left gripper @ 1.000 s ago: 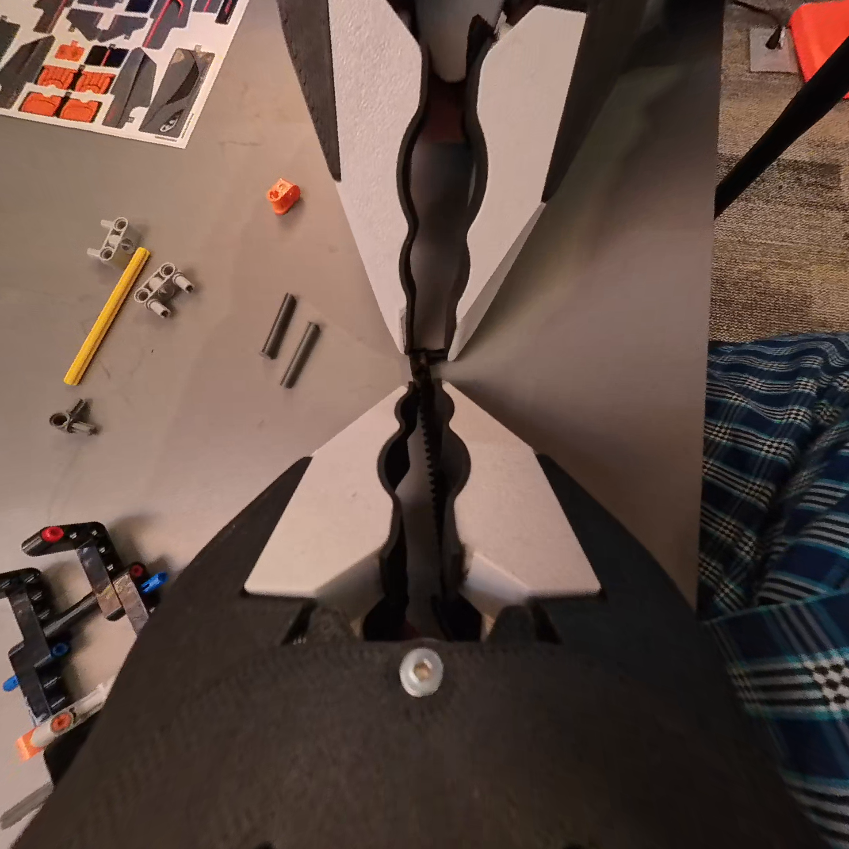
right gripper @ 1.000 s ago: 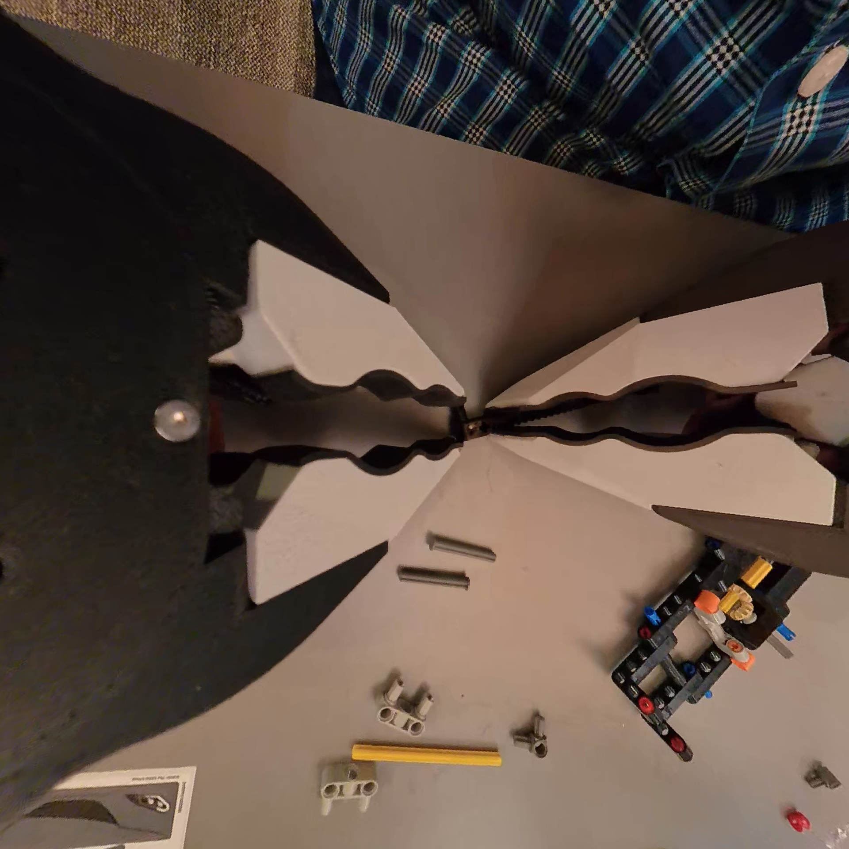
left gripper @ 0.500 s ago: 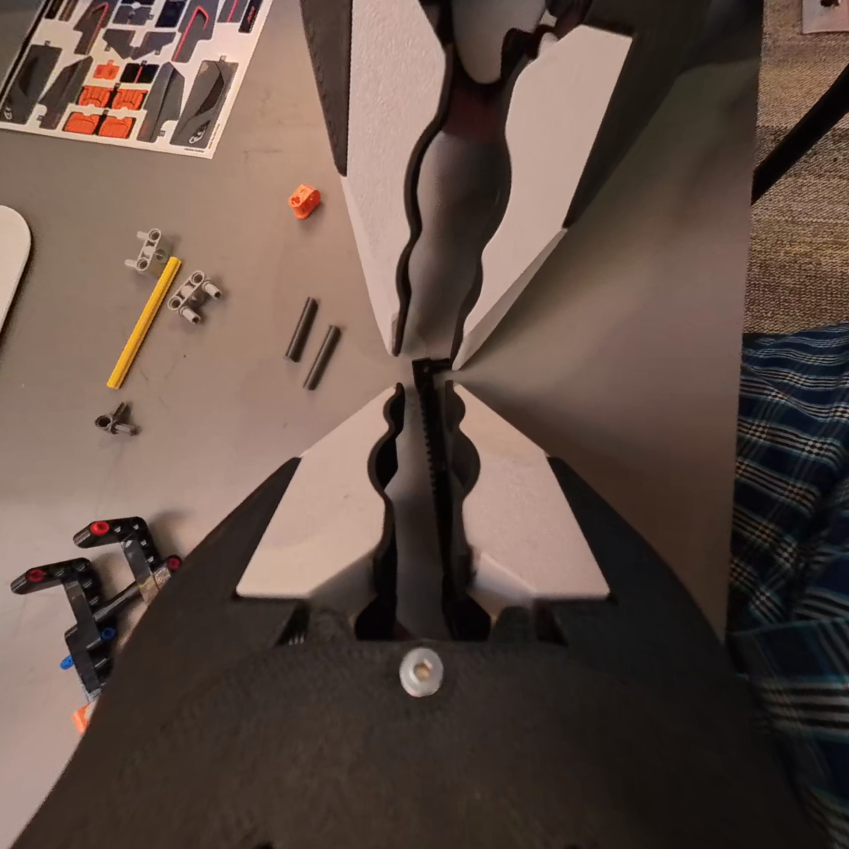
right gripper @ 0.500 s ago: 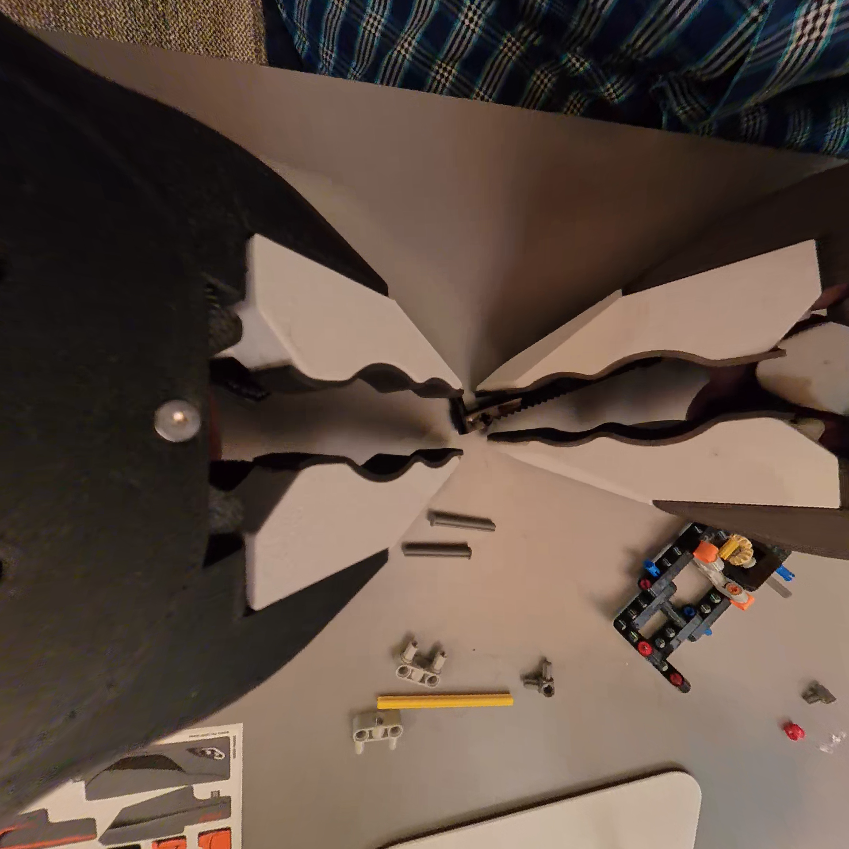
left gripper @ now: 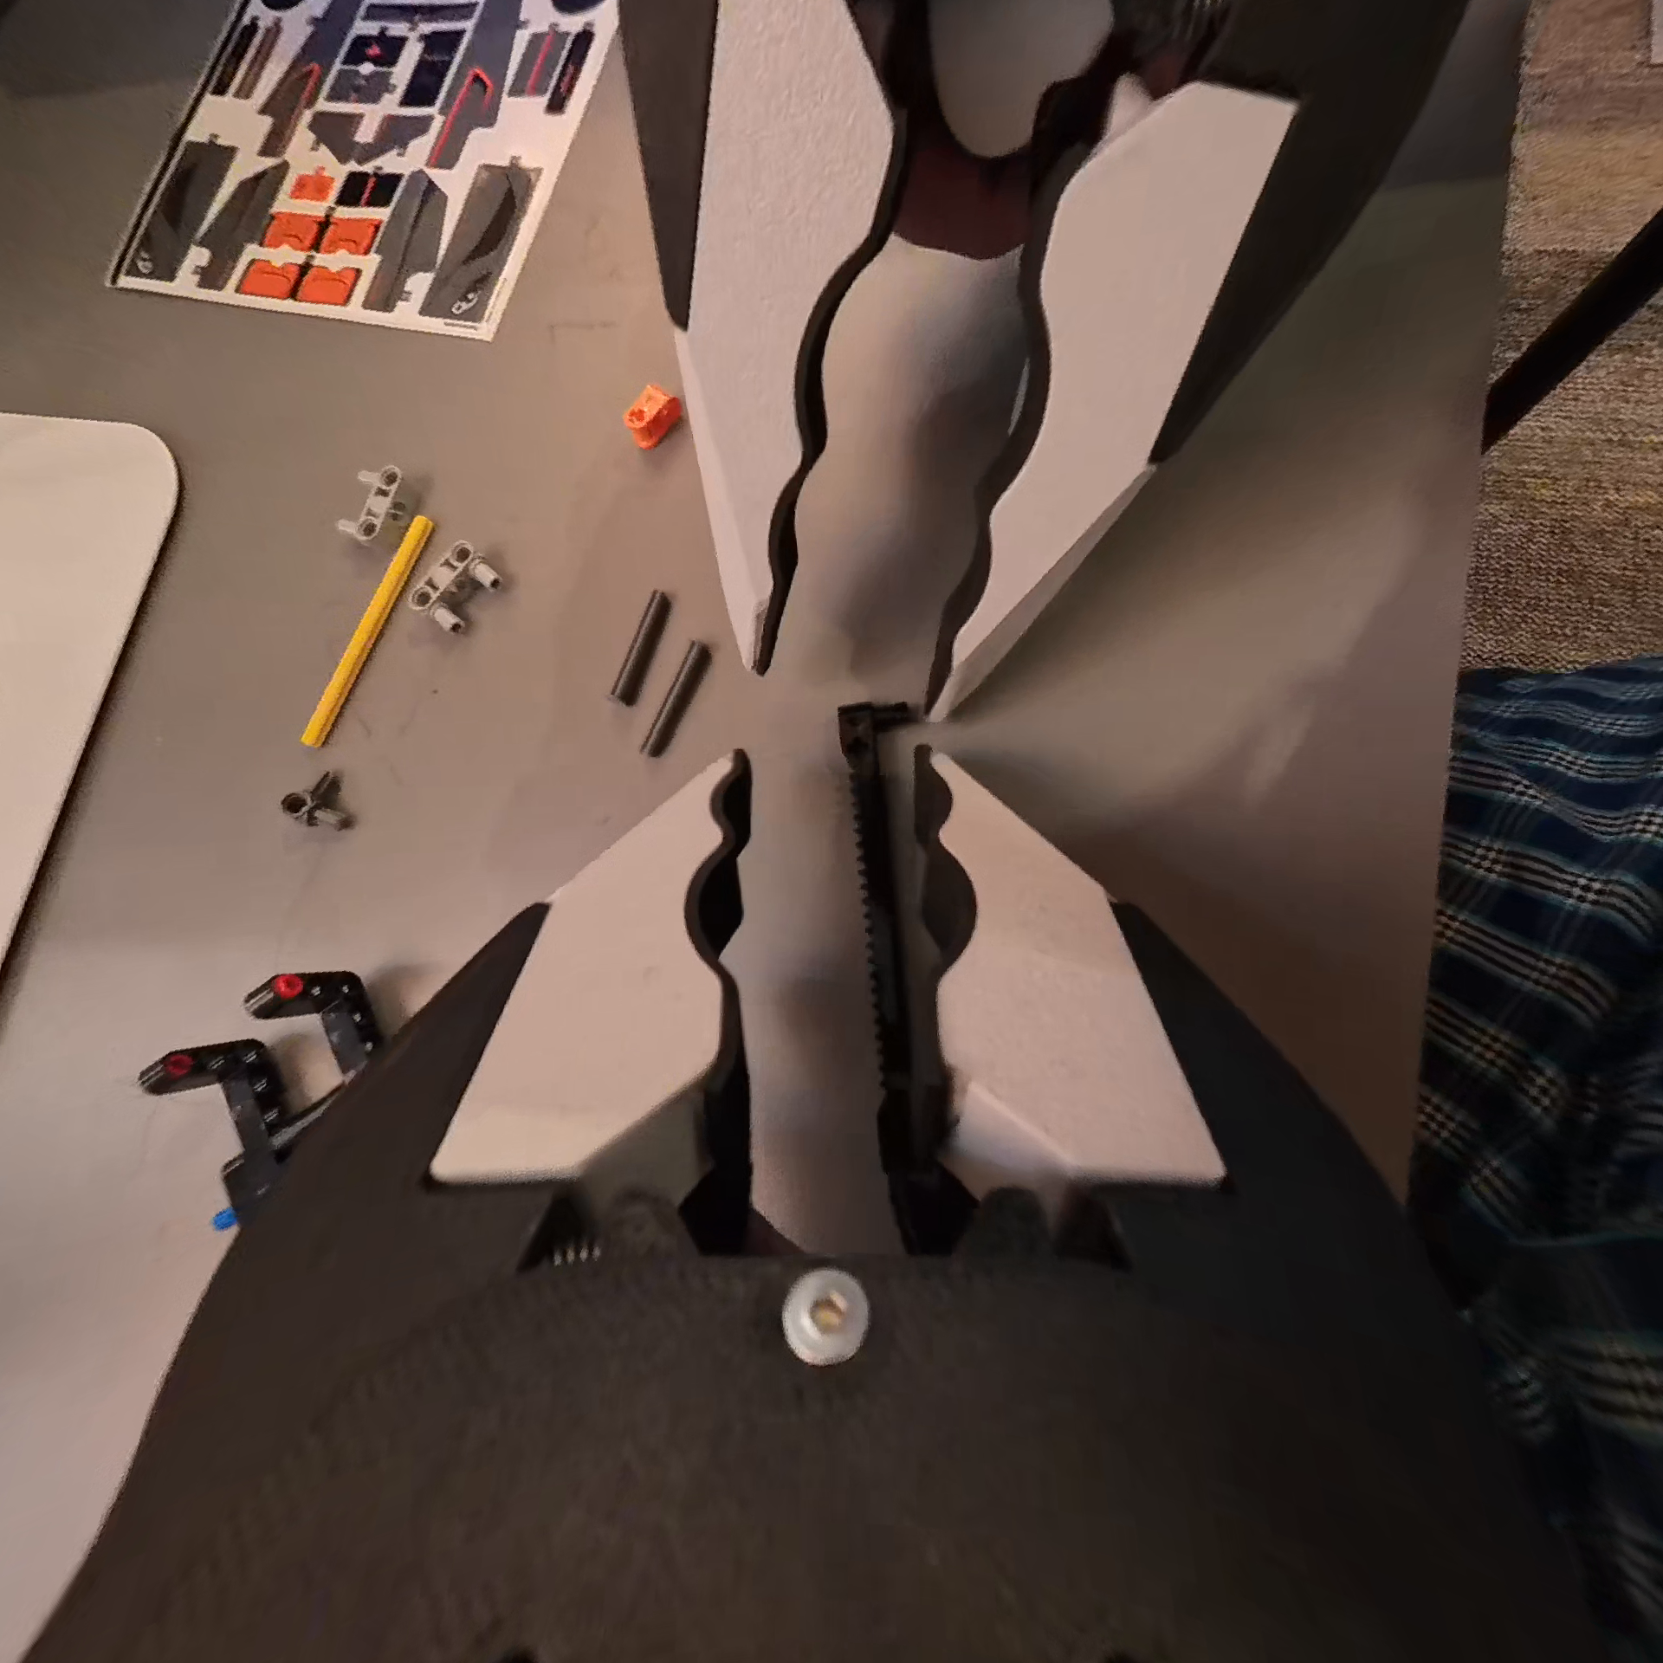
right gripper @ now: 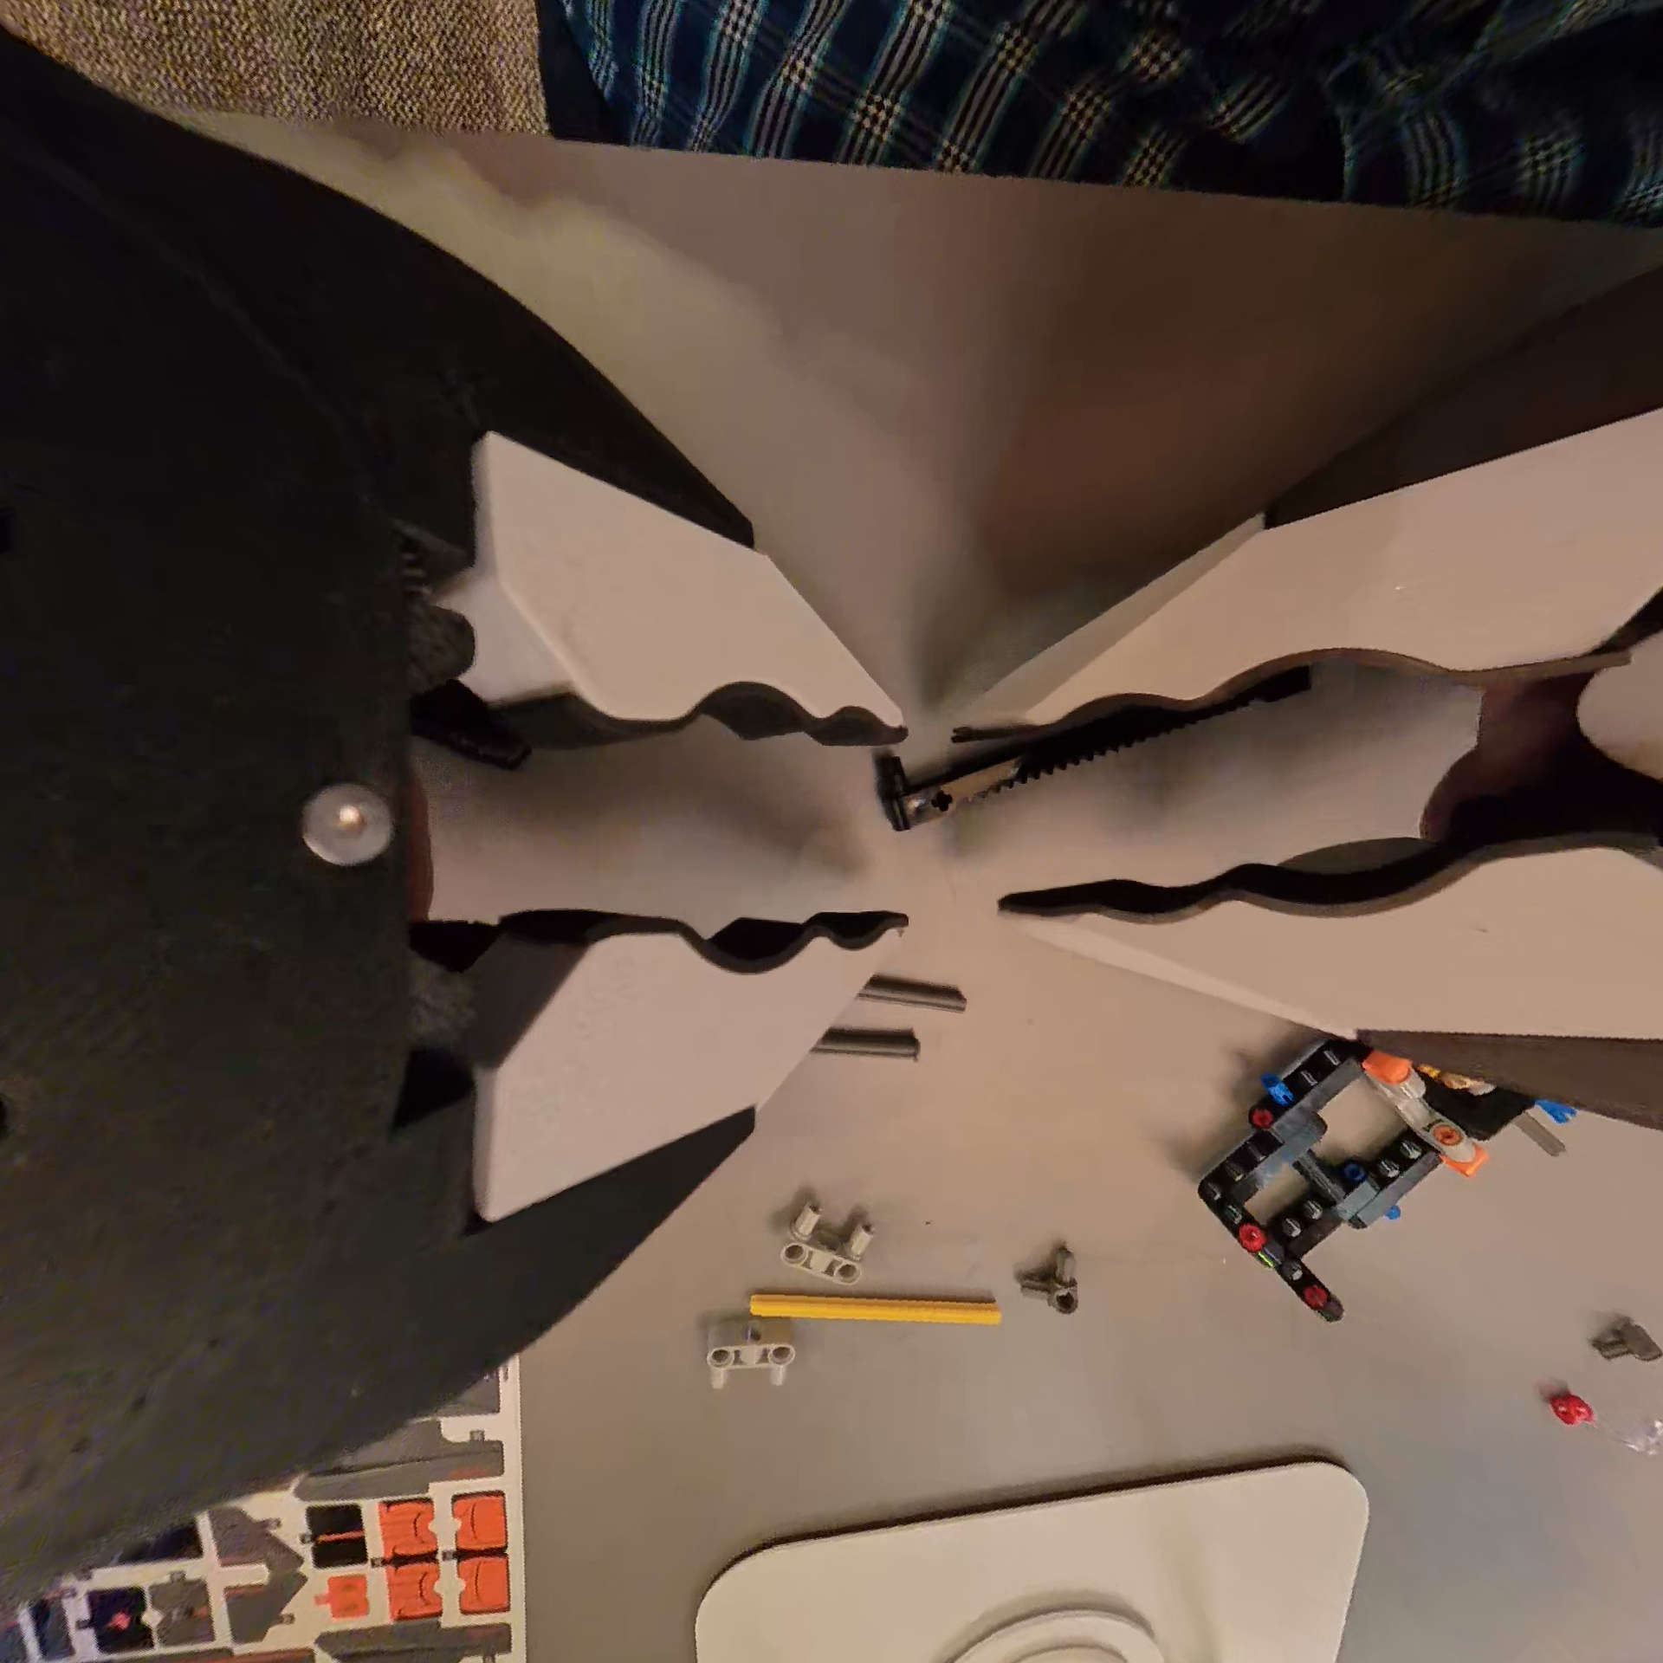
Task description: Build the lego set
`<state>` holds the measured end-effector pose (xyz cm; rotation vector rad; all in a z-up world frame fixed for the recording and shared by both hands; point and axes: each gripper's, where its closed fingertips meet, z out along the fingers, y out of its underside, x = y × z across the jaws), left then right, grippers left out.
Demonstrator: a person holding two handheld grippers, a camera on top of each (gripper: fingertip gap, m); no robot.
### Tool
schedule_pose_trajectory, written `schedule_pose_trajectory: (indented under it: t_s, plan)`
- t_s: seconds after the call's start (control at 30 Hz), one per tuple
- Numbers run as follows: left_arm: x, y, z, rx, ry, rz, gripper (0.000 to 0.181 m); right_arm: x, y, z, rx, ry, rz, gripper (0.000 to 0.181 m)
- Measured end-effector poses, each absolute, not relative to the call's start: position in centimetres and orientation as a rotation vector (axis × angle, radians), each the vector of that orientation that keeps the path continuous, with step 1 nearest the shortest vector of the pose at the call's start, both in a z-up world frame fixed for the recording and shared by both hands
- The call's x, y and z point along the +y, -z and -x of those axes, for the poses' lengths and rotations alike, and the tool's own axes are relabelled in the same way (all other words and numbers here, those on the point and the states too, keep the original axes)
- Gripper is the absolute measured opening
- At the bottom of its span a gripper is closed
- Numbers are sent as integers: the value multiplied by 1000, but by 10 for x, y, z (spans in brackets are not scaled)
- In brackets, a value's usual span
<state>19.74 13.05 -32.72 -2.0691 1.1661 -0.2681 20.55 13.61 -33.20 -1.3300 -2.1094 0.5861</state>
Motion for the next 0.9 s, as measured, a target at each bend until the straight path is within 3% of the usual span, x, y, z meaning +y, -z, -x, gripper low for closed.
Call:
schedule_pose_trajectory:
  t_s: [0.53, 0.9]
  plan:
    - [130, 301, -172, 1092, 168, 2058, 42, 142, 309, -212, -2037, -571, 1346, 42]
    - [69, 293, -112, 986, 170, 2155, 40, 126, 304, -218, -2051, -648, 1303, 33]
